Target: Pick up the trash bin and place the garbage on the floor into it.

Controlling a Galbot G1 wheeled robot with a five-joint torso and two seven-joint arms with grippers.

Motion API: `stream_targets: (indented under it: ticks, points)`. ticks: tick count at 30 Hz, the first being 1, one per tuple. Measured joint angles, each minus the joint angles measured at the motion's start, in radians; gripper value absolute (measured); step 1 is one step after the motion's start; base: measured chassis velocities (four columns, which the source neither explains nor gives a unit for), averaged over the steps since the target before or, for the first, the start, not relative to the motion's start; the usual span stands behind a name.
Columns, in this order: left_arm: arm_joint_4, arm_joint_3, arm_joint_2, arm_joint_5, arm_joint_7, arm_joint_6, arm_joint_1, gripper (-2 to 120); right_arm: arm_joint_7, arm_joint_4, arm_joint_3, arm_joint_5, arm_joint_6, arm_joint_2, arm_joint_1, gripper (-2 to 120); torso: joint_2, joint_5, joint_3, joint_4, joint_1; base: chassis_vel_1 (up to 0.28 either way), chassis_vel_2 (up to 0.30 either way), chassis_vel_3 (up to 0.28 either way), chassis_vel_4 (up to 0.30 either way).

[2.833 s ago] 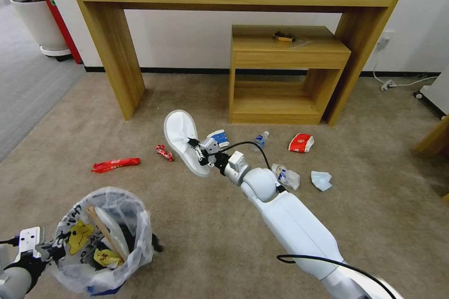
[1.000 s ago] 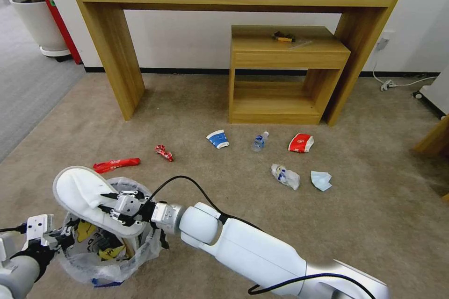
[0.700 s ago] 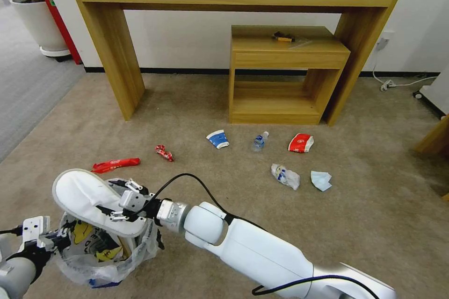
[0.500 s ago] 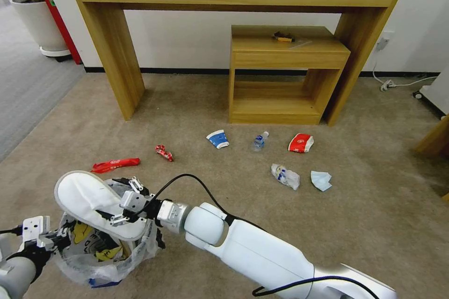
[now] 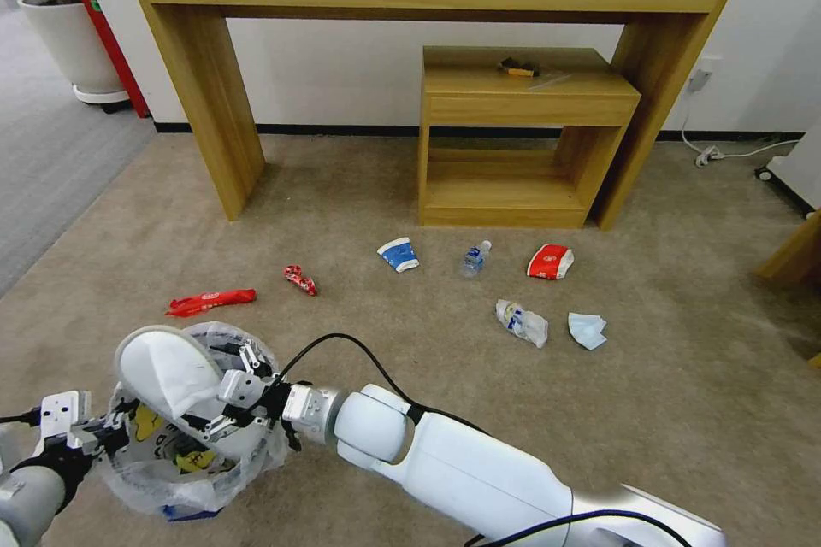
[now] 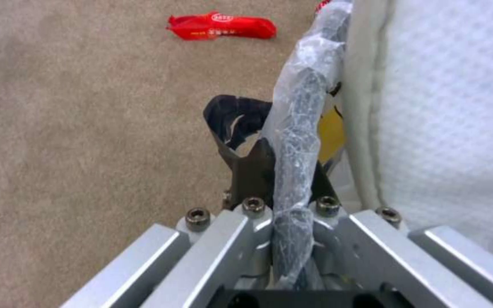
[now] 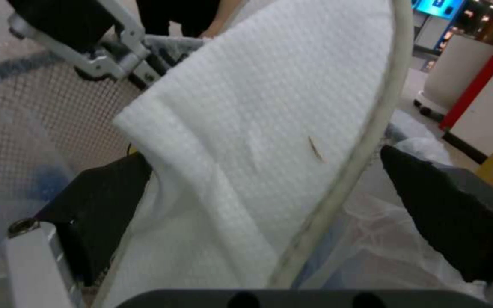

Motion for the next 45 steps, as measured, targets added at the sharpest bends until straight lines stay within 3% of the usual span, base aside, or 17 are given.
stream_targets:
  ticks: [11,21,26,29,30,34,35,38,45]
  points:
    - [0.059,-0.011,-0.006,0.002,0.002,0.000,-0.012,0,0.038,0.122,0.041,0.057,-0.026,-0.058,-0.007,100,0.000,0.0001,0.000,0.0000,0.000,0.000,0.000,0.000,0.000]
    - [0.081,-0.022,-0.020,0.000,0.004,0.000,-0.014,0,0.068,0.138,0.103,0.084,-0.028,-0.082,-0.053,100,0.000,0.0000,0.000,0.0002,0.000,0.000,0.000,0.000,0.000]
    - [0.102,-0.055,-0.029,-0.003,0.022,0.000,0.002,0,0.098,0.177,0.254,0.104,-0.039,-0.129,-0.159,100,0.000,0.0002,0.000,0.0004,0.000,0.000,0.000,0.000,0.000]
    - [0.117,-0.068,-0.030,-0.003,0.030,0.000,0.005,0,0.099,0.214,0.399,0.115,-0.058,-0.173,-0.266,100,0.000,0.0003,0.000,-0.0003,0.000,0.000,0.000,0.000,0.000]
    - [0.117,-0.068,-0.030,-0.003,0.030,0.000,0.005,0,0.099,0.214,0.399,0.115,-0.058,-0.173,-0.266,100,0.000,0.0003,0.000,-0.0003,0.000,0.000,0.000,0.000,0.000]
    - [0.143,-0.086,-0.026,0.002,0.054,0.000,0.008,0,0.093,0.260,0.616,0.118,-0.063,-0.218,-0.398,100,0.000,0.0002,0.000,-0.0002,0.000,0.000,0.000,0.000,0.000]
    - [0.143,-0.086,-0.026,0.002,0.054,0.000,0.008,0,0.093,0.260,0.616,0.118,-0.063,-0.218,-0.398,100,0.000,0.0002,0.000,-0.0002,0.000,0.000,0.000,0.000,0.000]
    - [0.168,-0.102,-0.021,0.020,0.080,0.000,0.006,0,0.059,0.279,0.749,0.113,-0.051,-0.213,-0.490,100,0.000,0.0003,0.000,-0.0001,0.000,0.000,0.000,0.000,0.000]
    - [0.180,-0.109,-0.021,0.036,0.097,0.000,0.011,0,0.017,0.288,0.876,0.099,-0.014,-0.163,-0.563,100,0.000,0.0002,0.000,0.0000,0.000,0.000,0.000,0.000,0.000]
